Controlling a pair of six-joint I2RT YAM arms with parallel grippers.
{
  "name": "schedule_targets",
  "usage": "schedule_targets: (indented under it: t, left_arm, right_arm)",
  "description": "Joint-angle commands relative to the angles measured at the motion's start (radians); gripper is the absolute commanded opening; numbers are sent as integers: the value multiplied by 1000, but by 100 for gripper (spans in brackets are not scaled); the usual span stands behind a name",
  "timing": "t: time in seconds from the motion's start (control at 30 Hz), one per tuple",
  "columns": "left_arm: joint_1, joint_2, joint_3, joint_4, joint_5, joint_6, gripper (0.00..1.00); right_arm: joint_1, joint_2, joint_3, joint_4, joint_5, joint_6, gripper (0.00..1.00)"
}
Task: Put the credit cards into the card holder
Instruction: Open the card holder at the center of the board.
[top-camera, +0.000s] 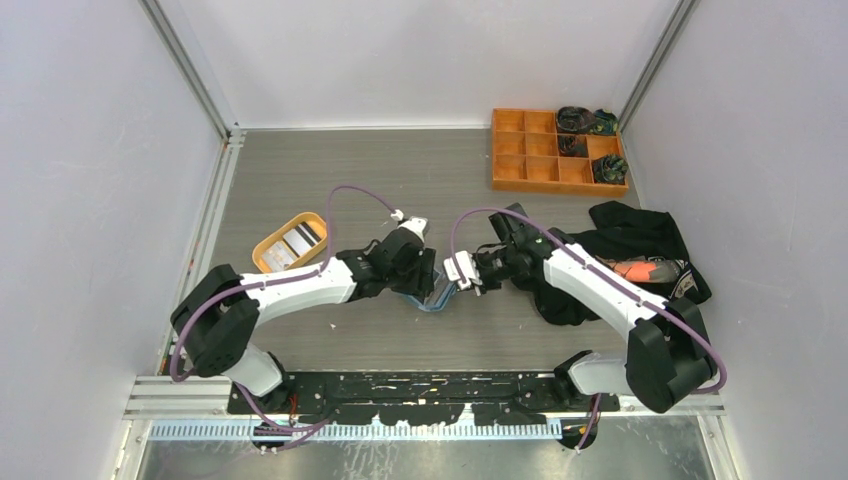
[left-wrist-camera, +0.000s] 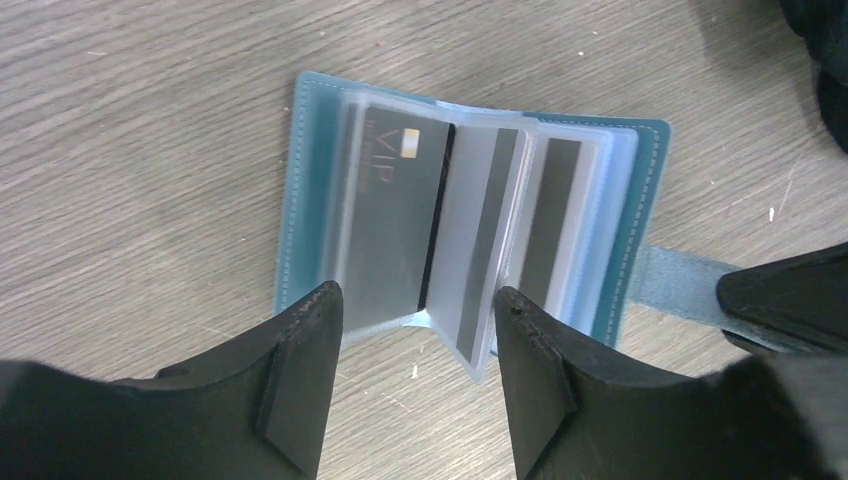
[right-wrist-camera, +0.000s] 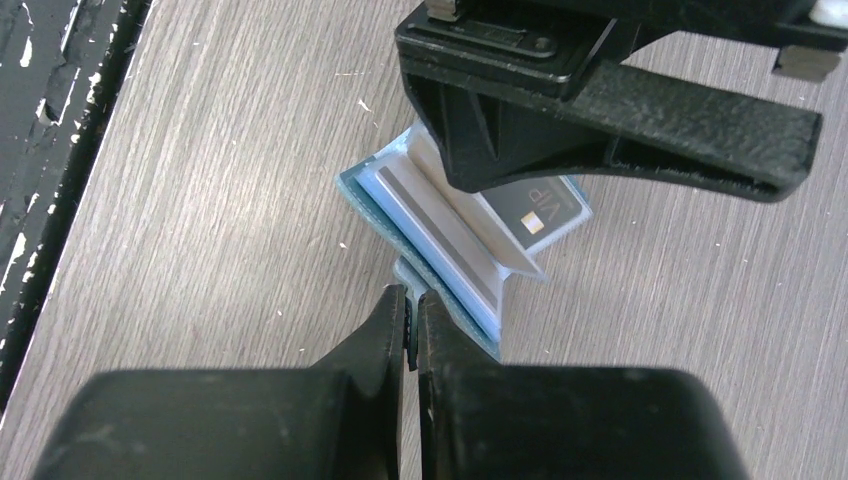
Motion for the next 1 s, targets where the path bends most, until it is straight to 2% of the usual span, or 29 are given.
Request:
schedule_targets:
  t: [0.0,0.33,0.43,0.5,0.7,0.87,0.97]
  left_arm:
    - [16,-23,-20,-59,-63,33,57]
    - [22,-89,-42,-93,-102,25,52]
    - [22,-141,-67,-54,-42,20,52]
    - [22,-148,-90,30,45,16,53]
    - [22,-36,-75,167,220,-13,55]
    - [22,65,-30,217,257,-38,55]
    - [22,95,-6,240,266,-47,54]
  right_arm:
    - [-17,-39,11,3,-38,-13,1]
    - [-29,-37,8,-23,-22,-60,1]
    - [-35,-33,6,-38,-13,-89,1]
    - [-40,-31,5,-47,-4,-109,1]
    - [-84,-34,-9,-72,43,-178,2]
    - [-144,-34,-27,-64,69,-202,5]
    - [-160,-27,-36,-46,80,-195,11]
